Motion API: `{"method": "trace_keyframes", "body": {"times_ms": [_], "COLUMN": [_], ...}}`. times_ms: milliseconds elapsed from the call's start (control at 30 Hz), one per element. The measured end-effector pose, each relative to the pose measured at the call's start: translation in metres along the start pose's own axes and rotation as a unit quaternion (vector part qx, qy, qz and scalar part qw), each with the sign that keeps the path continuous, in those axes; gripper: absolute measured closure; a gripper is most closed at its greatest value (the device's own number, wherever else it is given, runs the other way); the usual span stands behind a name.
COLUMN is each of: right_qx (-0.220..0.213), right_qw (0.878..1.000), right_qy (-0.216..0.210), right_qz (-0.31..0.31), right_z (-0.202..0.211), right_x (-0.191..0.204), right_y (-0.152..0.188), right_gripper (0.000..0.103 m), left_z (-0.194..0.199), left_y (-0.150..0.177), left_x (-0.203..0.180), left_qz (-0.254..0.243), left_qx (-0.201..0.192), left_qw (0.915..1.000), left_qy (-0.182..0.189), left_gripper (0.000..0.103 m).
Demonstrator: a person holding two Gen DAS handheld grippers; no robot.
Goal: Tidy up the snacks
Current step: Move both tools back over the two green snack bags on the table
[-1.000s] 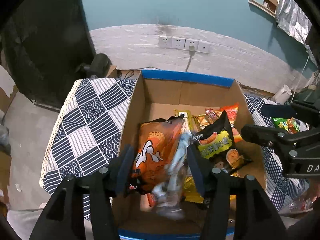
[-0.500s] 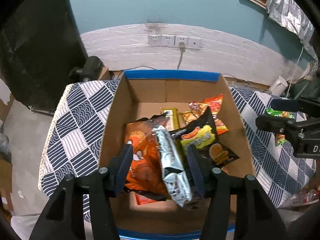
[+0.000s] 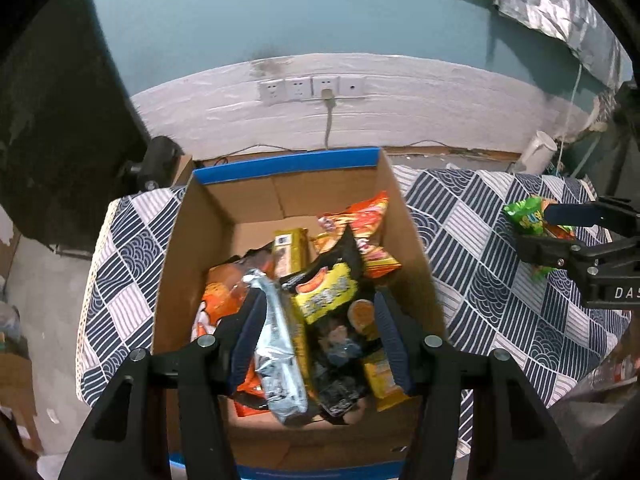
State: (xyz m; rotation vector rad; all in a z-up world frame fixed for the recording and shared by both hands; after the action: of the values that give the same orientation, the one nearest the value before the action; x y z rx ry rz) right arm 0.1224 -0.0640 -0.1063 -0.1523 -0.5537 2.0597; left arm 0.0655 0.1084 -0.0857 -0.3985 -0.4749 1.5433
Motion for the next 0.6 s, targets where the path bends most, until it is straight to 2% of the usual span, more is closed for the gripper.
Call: {"method": "trace_keyframes", "body": {"times_ms": [500,600], "right_qx": [-0.006,-0.01], "right_qw": [0.998,0.997], "right_qy": [0.022,0.025], "right_qz": [-0.064,-0.079], "right_z": [0.02,0.024], "right_x": [-0.081,-0.096], "right_y": [0.037,0.042], "right_gripper": [0.031,0.031], "left_z": [-0.008,-0.012], "left_y": [-0.012,-0.015], "left_x": [-0.061,-0.075], "left_qz": [-0.055,-0.065], "left_qx": [0.009,0.01], "left_qw": [0.9984,0.9978], "left_qy": [0.006,0.008], "left_gripper": [0.046,0.042]}}
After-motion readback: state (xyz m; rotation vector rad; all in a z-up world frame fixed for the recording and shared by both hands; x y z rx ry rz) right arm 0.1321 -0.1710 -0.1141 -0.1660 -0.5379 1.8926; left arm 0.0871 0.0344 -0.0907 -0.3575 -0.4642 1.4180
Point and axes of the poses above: each gripper's, at about its wrist camera, not at the fingertips, and z roughly against the way its jaws point, x to its left, y to its underside, the point moved 3 cm from there along -z, roughly the way its jaws point
